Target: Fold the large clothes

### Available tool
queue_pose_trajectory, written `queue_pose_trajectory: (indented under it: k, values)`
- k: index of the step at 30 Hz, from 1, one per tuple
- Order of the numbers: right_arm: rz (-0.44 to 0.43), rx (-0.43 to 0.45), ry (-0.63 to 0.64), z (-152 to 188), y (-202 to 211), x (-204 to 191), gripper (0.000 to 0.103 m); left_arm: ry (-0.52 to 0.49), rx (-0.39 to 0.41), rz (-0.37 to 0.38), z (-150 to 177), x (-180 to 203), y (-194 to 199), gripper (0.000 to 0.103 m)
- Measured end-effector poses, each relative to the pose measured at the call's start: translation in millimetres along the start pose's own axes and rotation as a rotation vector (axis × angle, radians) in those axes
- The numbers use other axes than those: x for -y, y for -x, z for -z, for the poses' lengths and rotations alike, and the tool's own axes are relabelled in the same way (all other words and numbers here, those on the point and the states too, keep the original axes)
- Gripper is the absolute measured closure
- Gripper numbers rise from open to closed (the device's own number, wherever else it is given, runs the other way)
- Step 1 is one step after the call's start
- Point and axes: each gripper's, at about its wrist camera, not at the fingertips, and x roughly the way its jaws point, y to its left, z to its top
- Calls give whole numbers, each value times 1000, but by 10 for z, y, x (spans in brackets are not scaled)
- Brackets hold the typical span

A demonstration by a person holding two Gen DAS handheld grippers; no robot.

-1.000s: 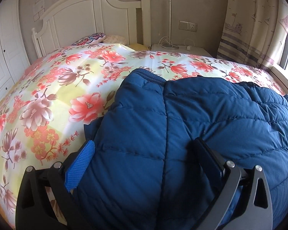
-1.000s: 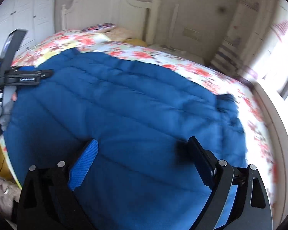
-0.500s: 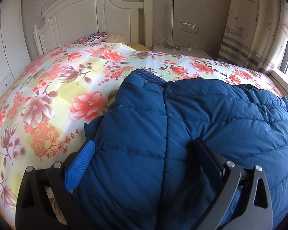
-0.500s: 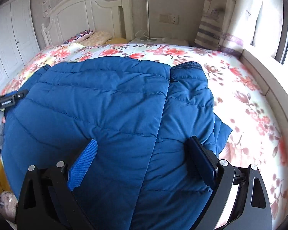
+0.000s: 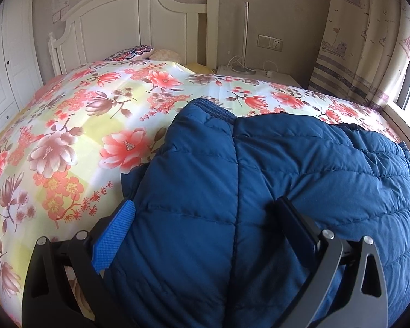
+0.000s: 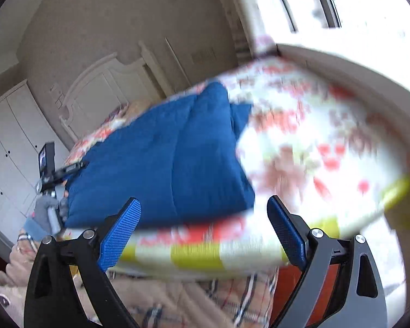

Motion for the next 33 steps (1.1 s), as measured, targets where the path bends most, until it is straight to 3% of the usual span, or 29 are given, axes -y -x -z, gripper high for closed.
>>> queue_pose_trajectory:
  k: [3,8,9,14,16,18,21,23,25,27,30,33]
  values:
    - [16,3,23,76,-95,-28,15,0,2,-3,2,4,5,2]
    - [-47,-42,42,-174,-459,-321,14,0,2,-2,-1,2,5,2]
    - [-44,-42,31,-247,-548,-359,8,1,2,-2,-1,1,5,2]
    - [-54,13,-257,-652,-927,-287,4,-1,3,-6,0,9,8,2]
    - [-16,56,-298,-753,-1019,-267,14,1,3,-6,-1,10,8,2]
    - [-33,106,-309,-755,-1043,-229,41,15,3,-15,-2,-1,4,2]
    - [-34,162,-225,-709,-938,-312,56,13,1,-26,-15,26,34,2]
    - [-30,195,-170,-690,-828,-384,59,1,32,-45,-46,129,218,4]
    - [-20,223,-127,-673,-751,-459,60,-6,76,37,-73,294,477,4]
    - [-3,248,-83,-667,-700,-537,60,-60,101,75,-90,540,658,3]
    - [-5,267,-64,-698,-643,-593,60,-219,110,141,80,1103,870,3]
    - [3,285,-40,-738,-582,-665,60,-362,38,79,491,1512,746,2]
